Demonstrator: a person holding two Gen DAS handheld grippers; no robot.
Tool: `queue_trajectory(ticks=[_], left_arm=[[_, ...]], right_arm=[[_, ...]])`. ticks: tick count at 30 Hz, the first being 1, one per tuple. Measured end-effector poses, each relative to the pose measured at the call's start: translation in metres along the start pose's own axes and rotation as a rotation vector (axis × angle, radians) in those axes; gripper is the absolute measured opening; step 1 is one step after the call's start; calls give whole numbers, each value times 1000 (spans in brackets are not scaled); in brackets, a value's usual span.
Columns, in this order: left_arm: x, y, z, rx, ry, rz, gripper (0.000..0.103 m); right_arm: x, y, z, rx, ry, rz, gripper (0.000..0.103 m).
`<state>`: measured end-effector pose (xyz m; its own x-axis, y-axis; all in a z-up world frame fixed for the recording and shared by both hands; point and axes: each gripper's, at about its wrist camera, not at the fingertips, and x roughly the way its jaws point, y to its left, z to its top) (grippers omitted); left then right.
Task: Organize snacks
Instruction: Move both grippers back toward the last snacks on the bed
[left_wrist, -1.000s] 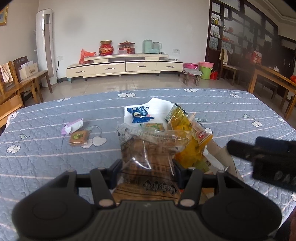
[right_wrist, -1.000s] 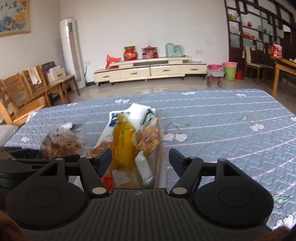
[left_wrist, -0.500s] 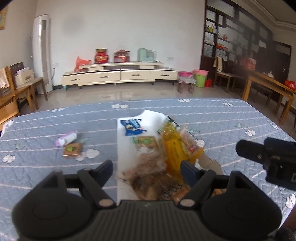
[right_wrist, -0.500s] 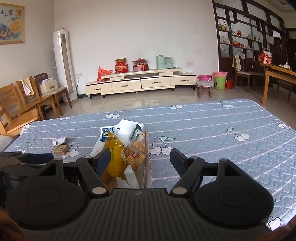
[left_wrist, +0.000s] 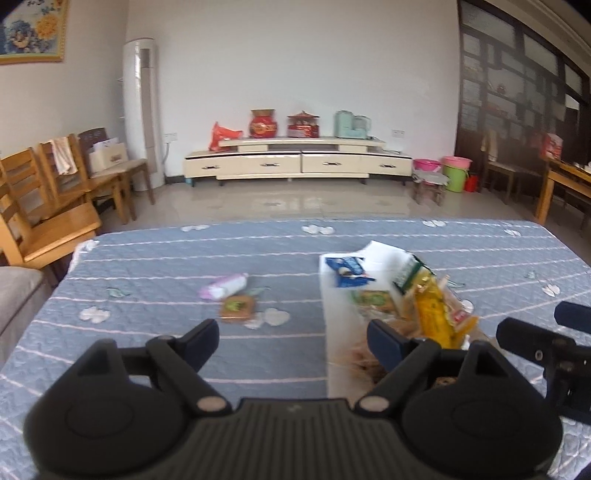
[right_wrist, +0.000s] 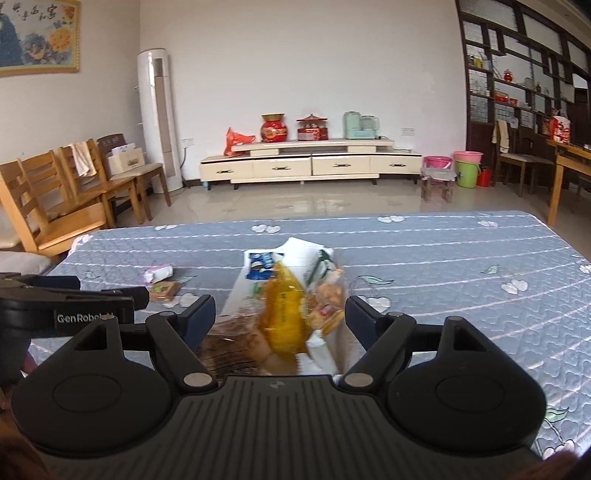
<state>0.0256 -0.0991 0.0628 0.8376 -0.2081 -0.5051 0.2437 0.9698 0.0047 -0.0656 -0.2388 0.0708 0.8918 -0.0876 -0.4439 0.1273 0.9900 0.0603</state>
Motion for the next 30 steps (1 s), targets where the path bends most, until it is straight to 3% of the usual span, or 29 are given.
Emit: queue_trajectory(ticks=[30], left_arm=[[13, 77, -7, -100, 0, 103, 88]], right_arm=[[51, 56, 5, -121, 64, 138, 98]])
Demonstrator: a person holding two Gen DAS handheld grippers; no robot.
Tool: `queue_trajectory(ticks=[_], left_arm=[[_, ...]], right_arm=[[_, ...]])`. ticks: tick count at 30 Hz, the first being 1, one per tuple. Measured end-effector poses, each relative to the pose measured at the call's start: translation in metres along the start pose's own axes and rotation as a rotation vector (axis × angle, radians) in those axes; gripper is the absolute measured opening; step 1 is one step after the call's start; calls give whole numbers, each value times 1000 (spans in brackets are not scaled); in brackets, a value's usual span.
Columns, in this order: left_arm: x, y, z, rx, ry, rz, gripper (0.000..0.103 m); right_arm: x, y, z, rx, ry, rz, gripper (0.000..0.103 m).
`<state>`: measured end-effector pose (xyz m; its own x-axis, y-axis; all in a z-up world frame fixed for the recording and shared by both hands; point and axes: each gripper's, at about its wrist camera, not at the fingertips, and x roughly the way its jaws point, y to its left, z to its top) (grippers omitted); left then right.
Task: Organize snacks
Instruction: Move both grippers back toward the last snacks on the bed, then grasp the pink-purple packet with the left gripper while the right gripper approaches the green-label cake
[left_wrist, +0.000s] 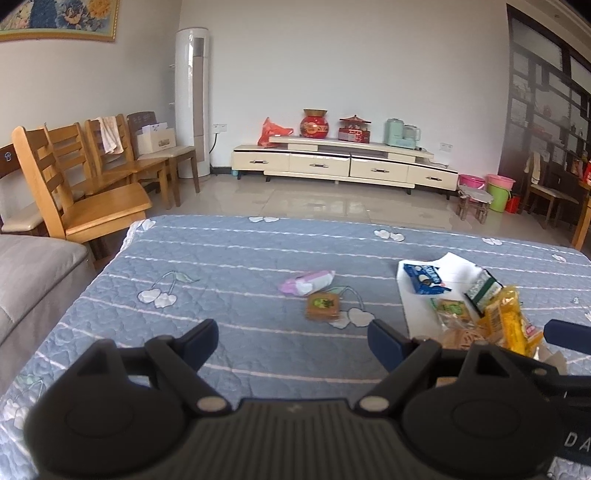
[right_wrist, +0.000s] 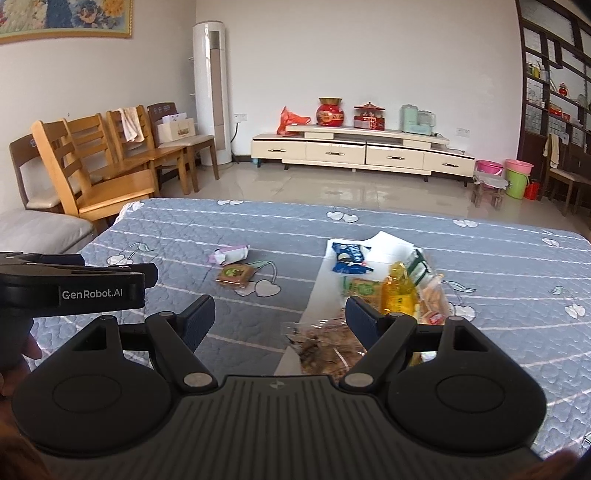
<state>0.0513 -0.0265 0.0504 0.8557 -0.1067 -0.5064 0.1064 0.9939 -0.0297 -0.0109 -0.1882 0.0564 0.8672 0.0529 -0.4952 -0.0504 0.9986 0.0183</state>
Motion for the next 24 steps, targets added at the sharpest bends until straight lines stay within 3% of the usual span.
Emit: queue_trajectory(ticks=[14, 24], left_arm=[[32, 12, 4, 22, 18, 34, 88], [110, 8, 29, 129, 39, 46, 88]], right_arm=[[18, 2, 2, -8, 29, 24, 98], [34, -4, 2, 22, 43, 28, 98]])
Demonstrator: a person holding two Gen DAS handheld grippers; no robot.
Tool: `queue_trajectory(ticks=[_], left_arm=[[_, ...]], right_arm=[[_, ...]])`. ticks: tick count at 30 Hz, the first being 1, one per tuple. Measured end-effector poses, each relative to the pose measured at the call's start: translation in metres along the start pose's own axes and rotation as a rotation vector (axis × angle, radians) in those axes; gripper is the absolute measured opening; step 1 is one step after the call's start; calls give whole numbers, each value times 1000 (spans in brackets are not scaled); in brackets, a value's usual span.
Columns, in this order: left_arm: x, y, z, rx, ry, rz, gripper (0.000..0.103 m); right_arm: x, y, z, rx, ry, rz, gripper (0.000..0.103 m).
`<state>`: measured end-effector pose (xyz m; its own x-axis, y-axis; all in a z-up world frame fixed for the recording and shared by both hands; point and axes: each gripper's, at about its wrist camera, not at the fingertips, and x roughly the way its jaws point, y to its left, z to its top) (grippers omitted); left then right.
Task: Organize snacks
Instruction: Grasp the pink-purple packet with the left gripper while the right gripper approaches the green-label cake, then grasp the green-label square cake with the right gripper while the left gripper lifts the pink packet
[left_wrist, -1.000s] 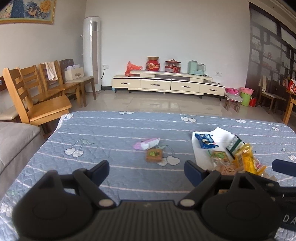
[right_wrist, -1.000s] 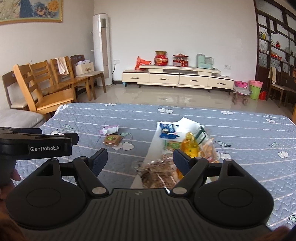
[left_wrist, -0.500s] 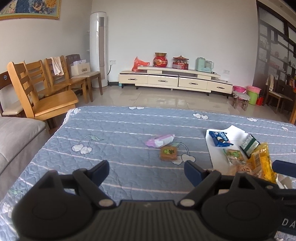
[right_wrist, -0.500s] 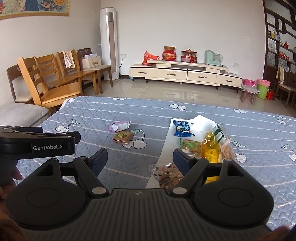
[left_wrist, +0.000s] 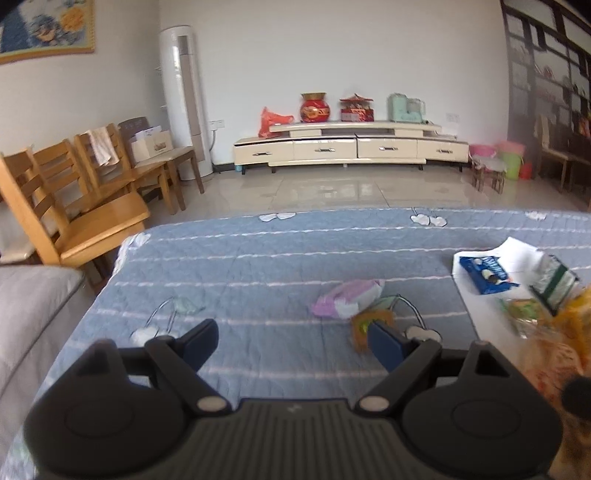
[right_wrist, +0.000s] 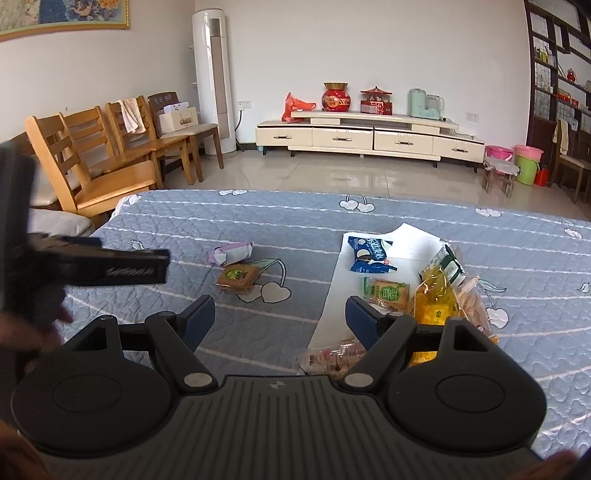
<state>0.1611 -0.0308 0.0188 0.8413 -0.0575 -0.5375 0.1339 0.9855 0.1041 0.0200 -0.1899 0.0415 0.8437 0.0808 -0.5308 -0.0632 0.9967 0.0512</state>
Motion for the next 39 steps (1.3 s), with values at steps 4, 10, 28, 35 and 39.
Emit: queue_trajectory(ticks=[4, 10, 28, 35, 39], left_arm=[[38, -13, 12, 33, 29, -48, 88], [91, -37, 18, 96, 78, -76, 89], [87, 102, 23, -299, 50, 139, 86], [106, 87, 21, -188, 75, 32, 94], [129, 61, 18, 0, 96, 31, 98]], right_arm=[[7, -4, 1, 20, 11, 0, 98], [13, -5, 1, 39, 15, 6, 99], [16, 19, 15, 25, -11, 67, 103], [25, 24, 19, 10, -1, 84, 103], [42, 22, 21, 7, 25, 81, 103]])
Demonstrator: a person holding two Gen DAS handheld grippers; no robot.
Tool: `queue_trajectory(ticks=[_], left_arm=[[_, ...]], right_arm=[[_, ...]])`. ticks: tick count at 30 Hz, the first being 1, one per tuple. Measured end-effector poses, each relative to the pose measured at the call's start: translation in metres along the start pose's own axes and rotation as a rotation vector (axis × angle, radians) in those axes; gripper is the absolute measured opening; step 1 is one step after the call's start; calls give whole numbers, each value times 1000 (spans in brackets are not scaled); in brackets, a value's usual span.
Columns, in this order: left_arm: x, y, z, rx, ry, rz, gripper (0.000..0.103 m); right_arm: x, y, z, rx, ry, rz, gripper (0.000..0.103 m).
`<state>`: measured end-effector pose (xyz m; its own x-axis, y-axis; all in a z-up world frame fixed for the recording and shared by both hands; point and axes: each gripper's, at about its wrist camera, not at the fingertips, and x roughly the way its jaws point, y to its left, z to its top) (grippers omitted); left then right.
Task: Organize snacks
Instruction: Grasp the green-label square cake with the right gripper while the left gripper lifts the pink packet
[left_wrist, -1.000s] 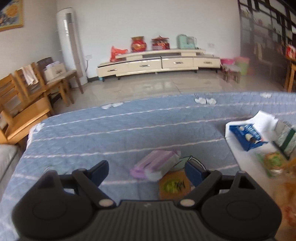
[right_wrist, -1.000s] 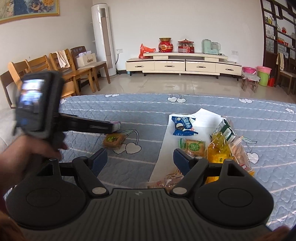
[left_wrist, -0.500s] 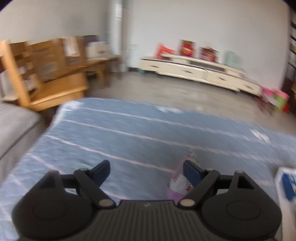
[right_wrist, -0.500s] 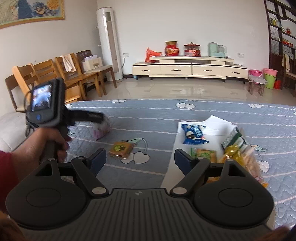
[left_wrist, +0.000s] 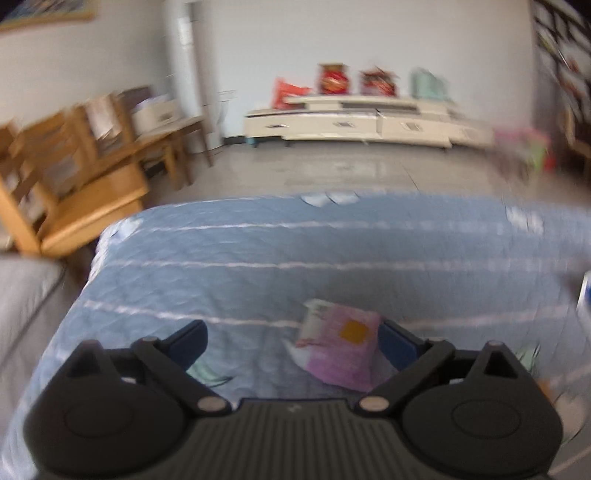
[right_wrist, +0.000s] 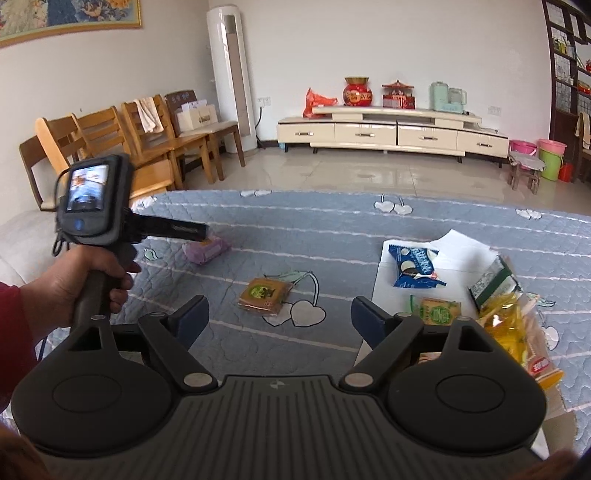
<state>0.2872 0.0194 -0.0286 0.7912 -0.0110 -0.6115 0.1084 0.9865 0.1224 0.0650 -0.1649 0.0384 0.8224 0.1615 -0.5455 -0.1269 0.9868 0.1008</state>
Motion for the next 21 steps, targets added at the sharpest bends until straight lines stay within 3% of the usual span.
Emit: queue_trajectory(ticks=[3, 4, 7, 16, 18, 19, 21], left_arm=[[17, -6, -4, 41, 20, 1, 94], [20, -4, -4, 33, 20, -27, 86], [19, 5, -3, -21, 18, -126, 48], [-21, 25, -34, -76, 9, -63, 47], [-31, 31, -42, -98, 16, -40, 47], [-38, 33, -48, -106, 16, -31, 47], [-51, 36, -56, -116, 12, -6, 47]], right_arm=[[14, 0, 1, 5, 29, 11, 103], [20, 1, 2, 9, 38, 14, 103], [40, 4, 3, 18, 68, 21, 103], [127, 17, 13, 15, 190, -21, 103], [152, 17, 13, 36, 229, -40, 98], [162, 19, 12, 33, 242, -48, 103], [172, 30, 12, -26, 221, -93, 97]])
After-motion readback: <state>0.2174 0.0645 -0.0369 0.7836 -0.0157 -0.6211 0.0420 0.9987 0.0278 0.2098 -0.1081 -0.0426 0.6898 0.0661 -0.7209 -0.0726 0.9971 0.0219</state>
